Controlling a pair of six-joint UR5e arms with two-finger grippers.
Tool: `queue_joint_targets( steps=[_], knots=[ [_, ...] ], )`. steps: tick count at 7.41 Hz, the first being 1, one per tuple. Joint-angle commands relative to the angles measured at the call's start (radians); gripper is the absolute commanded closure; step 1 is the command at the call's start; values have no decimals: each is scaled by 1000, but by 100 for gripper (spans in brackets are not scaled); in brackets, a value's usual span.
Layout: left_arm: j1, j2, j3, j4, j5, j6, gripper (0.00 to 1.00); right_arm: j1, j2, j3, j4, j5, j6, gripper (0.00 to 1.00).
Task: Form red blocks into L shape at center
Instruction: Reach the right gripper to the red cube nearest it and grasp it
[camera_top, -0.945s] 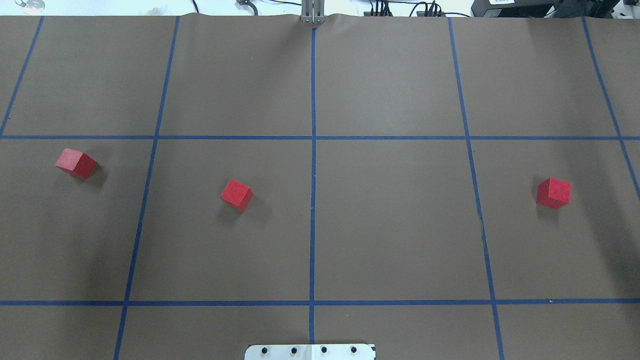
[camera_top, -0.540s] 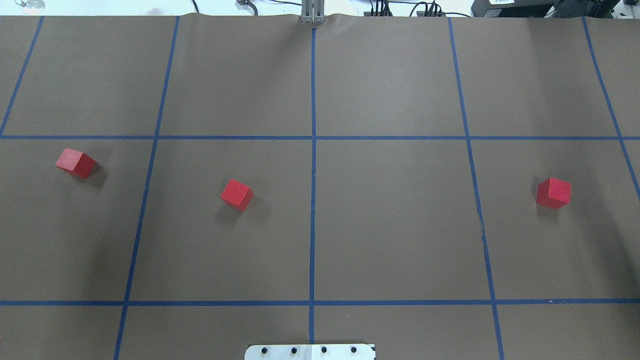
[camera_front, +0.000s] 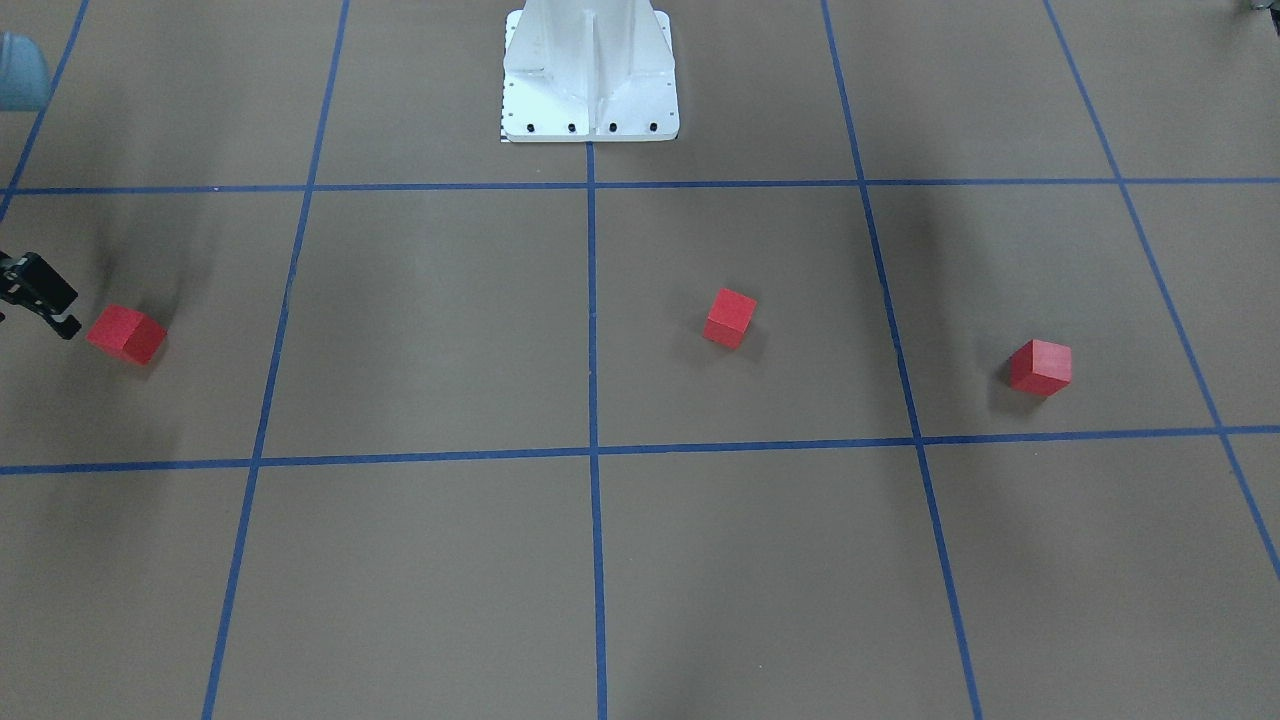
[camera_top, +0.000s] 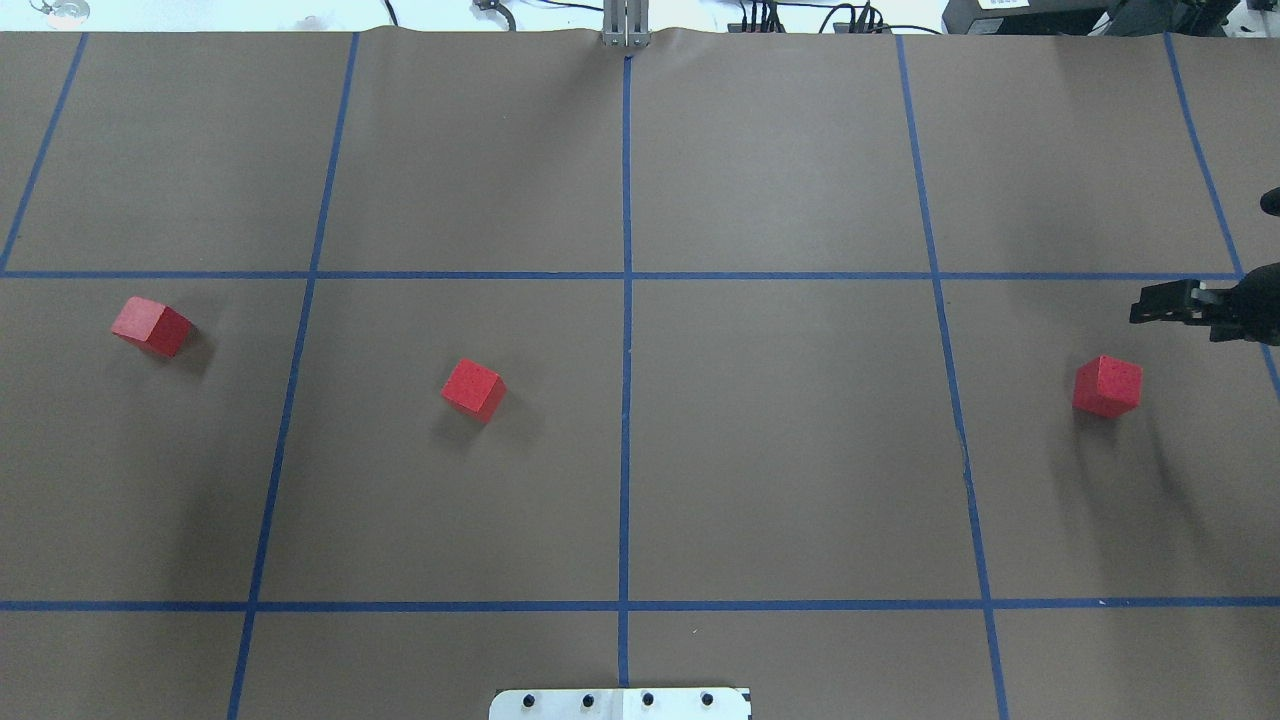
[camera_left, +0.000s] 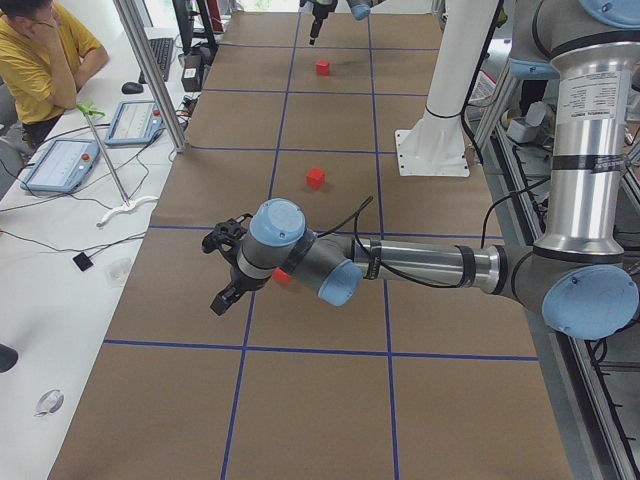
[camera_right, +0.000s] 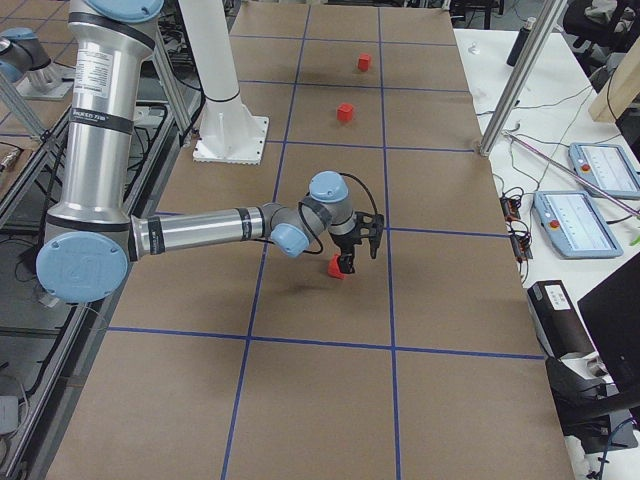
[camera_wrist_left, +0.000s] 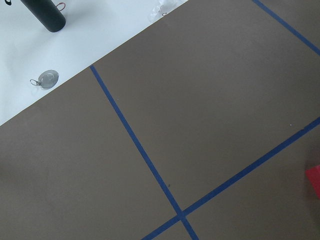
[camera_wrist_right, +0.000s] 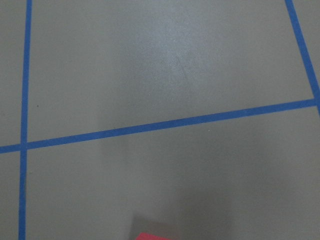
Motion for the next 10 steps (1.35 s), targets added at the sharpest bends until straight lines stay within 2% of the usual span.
queue_joint_targets(
  steps=[1, 3, 6, 7, 8, 9, 10],
  knots=[
    [1, 0, -1, -1, 0, -1, 0, -140, 0, 0, 6, -156, 133, 1],
    [1, 0, -5, -1, 0, -1, 0, -183, -2, -11, 6, -202, 150, 1],
    [1, -5, -6, -1, 1, -1, 0, -200, -17, -20, 6, -206, 149, 1],
    [1, -5, -6, -2, 1, -1, 0, -200, -26, -19, 6, -212, 144, 11],
    [1, -5, -8, -2, 0, -1, 0, -205, -34, -19, 6, -212, 134, 45],
    [1, -5, -8, -1, 1, -1, 0, -213, -35, -19, 6, -210, 132, 68],
    [1, -5, -6, -2, 1, -1, 0, -228, -32, -17, 5, -212, 132, 78]
  ],
)
